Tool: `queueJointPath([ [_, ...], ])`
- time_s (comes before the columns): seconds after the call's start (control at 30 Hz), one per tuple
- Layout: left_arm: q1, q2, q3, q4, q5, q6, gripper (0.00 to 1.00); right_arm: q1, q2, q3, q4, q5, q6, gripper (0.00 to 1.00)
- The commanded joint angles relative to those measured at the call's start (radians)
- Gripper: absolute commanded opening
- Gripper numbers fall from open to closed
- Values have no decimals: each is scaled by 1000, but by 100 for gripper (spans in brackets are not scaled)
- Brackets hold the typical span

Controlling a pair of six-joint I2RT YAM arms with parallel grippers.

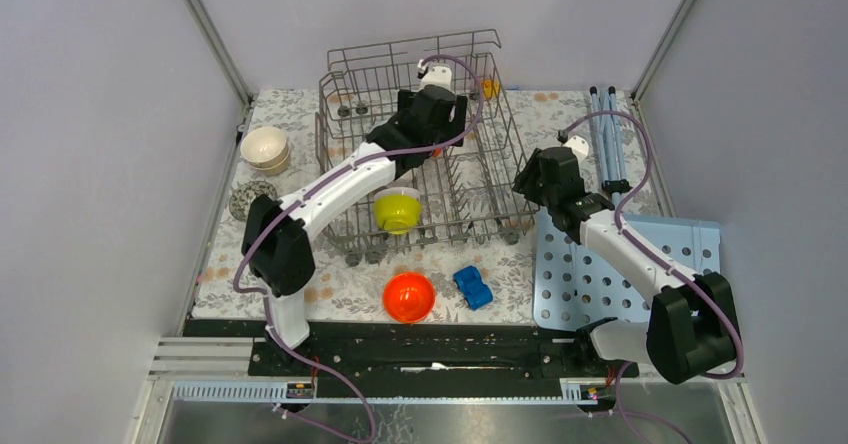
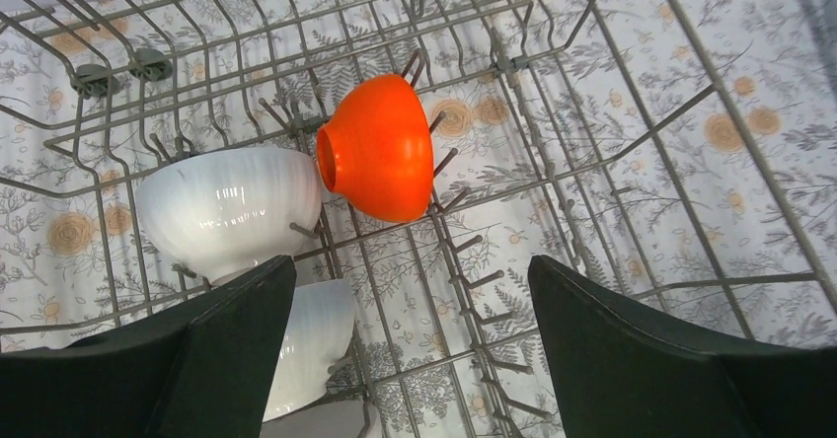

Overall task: Unload the bowls from the dish rack
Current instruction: Pick up the bowl from the dish rack.

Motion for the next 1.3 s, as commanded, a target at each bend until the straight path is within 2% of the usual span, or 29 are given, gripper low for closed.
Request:
queueJointPath([
  [0.0,18,56,88,-27,-16,30,92,5,-18,-19,38,-95,44,50],
  [0.3,97,180,175,-56,54,25,85,7,-24,-63,112,-210,118,46],
  [0.8,125,374,362,-61,46,76,80,8,-89,-124,136,-291,136,45],
  [1.27,181,434,362,-57,101,39,79,8,-80,-139,164,-309,130,45],
])
